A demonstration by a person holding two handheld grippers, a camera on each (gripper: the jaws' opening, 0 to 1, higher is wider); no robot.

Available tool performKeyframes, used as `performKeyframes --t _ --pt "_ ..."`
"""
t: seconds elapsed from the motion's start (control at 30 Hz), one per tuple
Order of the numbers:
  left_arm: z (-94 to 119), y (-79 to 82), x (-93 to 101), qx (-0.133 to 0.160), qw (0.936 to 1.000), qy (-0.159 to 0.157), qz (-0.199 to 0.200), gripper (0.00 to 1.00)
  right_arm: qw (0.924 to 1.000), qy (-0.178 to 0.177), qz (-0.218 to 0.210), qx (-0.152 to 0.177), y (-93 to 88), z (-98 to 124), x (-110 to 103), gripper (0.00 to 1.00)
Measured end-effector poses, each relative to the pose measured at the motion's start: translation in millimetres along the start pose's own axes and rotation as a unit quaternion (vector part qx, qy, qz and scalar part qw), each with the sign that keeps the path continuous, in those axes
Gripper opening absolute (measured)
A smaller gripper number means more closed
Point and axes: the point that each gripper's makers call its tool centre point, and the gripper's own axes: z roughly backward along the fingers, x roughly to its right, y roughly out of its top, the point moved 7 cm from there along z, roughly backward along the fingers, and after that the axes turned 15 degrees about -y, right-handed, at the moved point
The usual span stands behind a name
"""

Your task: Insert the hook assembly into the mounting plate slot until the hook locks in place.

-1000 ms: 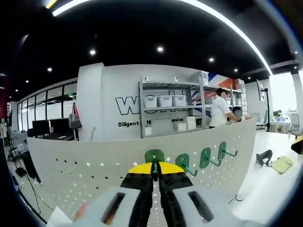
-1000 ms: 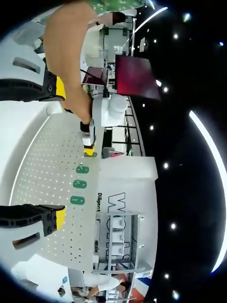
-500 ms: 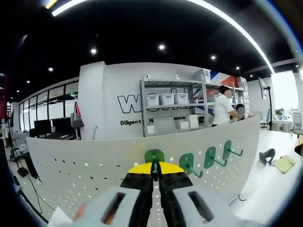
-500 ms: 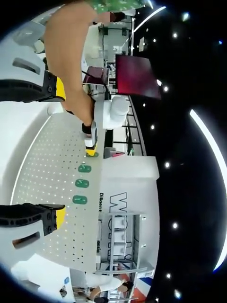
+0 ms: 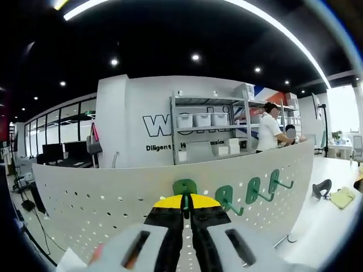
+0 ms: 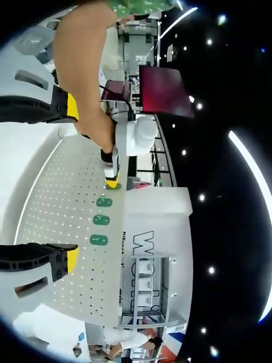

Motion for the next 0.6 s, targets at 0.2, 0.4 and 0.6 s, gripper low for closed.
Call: performKeyframes --t 0.2,0.4,0.6 --pt "-0.6 -2.7 0.5 -0.003 1.0000 0.000 -0.003 0.03 1.0000 0.001 0.000 0.000 -0.3 0.0 -0.2 0.89" --pt "-2.4 -4.4 -0.4 -0.005 1.0000 0.000 -0.009 0.03 1.0000 0.000 -0.001 -0.001 -1.2 0.2 0.8 0.88" --pt "-2.5 -5.5 0.1 -0.006 0.9999 0.001 -0.011 0.03 1.0000 0.003 -0.001 -0.003 -3.3 0.5 0.4 0.88"
